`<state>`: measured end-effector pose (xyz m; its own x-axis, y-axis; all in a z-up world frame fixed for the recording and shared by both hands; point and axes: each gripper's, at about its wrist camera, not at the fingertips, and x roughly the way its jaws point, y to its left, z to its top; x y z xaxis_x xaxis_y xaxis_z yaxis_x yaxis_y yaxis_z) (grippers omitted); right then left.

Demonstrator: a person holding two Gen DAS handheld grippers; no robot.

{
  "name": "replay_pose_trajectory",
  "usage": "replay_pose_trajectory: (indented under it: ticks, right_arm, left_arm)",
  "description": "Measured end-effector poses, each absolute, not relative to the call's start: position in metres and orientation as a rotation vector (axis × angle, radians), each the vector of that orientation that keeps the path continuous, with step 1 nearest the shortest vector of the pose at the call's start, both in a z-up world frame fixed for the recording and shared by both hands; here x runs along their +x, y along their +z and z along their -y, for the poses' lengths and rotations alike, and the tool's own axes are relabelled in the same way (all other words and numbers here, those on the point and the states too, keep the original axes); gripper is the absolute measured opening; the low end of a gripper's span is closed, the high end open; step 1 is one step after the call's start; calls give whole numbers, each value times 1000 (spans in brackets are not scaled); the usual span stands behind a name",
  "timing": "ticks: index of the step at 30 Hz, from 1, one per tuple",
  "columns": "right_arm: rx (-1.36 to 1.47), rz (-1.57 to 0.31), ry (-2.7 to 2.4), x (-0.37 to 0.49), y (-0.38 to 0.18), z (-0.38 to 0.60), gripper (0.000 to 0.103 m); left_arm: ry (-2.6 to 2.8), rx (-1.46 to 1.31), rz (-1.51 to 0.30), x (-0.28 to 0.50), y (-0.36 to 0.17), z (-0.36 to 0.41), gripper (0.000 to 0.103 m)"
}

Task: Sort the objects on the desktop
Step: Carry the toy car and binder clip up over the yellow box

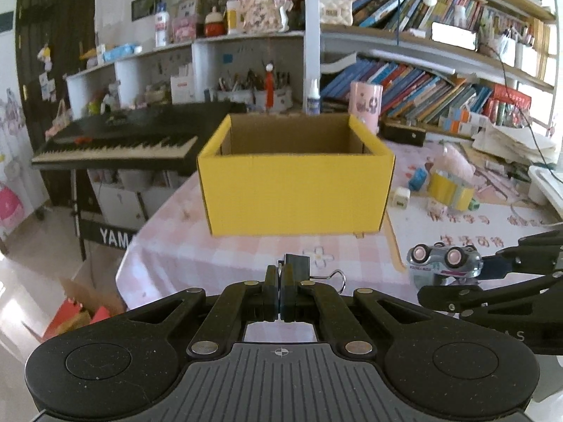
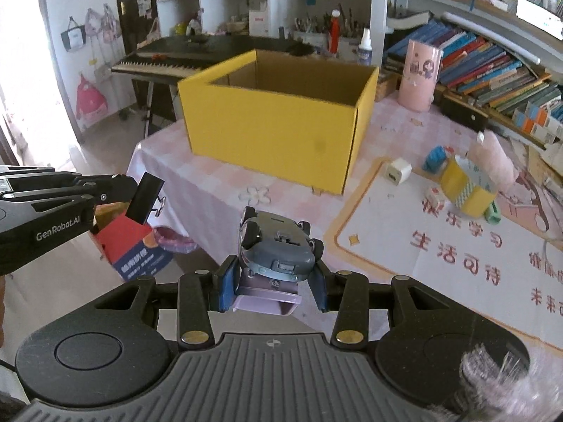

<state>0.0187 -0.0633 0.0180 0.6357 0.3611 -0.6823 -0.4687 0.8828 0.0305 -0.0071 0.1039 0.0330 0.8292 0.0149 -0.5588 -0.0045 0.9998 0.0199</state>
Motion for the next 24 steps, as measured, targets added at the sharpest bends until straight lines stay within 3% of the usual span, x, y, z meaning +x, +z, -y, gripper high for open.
replay_pose_trajectory:
  ticks: [10, 24]
  right_arm:
    - [-149, -634, 504, 40, 53, 47, 40]
    - [-163, -505, 587, 144, 92, 45, 40]
  left_arm:
    - [1, 57, -474, 20, 69, -102, 0]
    - [80, 73, -416, 106, 91, -96, 0]
